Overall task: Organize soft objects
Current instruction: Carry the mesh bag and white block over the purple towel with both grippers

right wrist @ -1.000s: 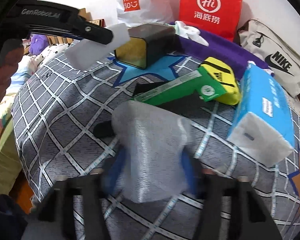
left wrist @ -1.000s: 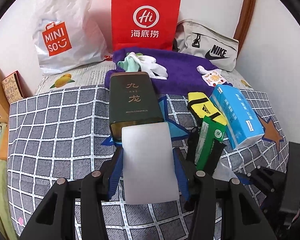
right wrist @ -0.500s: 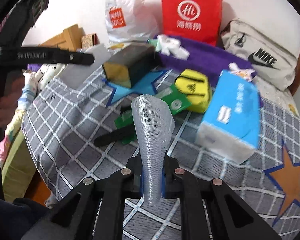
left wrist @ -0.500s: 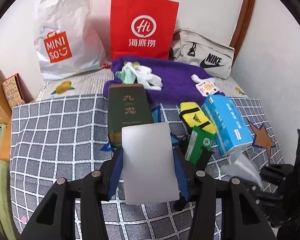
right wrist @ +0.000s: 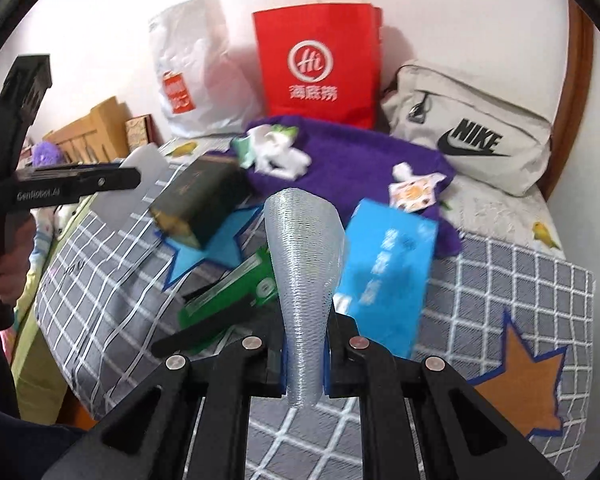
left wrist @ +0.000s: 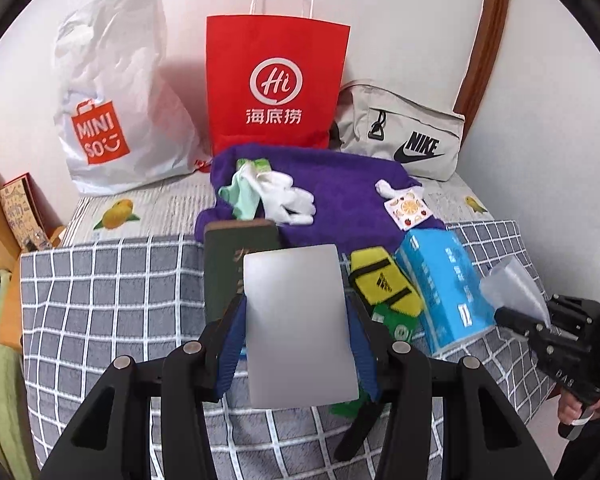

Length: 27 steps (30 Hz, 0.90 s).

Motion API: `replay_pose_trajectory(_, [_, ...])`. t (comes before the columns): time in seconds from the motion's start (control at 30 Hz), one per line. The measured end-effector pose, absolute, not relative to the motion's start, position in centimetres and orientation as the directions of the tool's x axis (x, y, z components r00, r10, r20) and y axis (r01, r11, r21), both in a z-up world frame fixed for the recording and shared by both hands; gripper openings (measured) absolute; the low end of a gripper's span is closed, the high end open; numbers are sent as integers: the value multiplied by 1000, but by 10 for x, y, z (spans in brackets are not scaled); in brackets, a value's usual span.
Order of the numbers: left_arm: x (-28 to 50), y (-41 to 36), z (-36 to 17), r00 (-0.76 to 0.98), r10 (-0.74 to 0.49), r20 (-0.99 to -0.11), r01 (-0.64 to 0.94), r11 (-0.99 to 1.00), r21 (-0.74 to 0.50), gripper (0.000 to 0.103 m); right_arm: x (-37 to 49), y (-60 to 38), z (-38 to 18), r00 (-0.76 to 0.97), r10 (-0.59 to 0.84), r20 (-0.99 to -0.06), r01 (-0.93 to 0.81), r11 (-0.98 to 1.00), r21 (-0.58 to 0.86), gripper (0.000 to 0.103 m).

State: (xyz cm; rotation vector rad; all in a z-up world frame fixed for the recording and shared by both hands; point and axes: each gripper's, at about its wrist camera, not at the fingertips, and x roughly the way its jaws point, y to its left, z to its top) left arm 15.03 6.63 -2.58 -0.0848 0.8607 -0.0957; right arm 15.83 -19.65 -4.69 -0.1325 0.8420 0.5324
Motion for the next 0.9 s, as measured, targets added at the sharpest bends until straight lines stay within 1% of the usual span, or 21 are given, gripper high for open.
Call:
replay_pose_trajectory(0.43, [190,70,-18,660,-109,-743,26,992,-122,47,228,-210,-26,588,360,-724,-446,891,81,13])
replay_pose_trajectory(0.63, [209,81,-22,651,-120,-750,12,989,-147,47,261,-203,-32,573,363,-734,-436,894,102,13])
replay_pose_trajectory(0.9, [243,81,-24,643,-126,-756,23,989,-145,47,304,-189,-48,547,356,-758,-435,894,106,13])
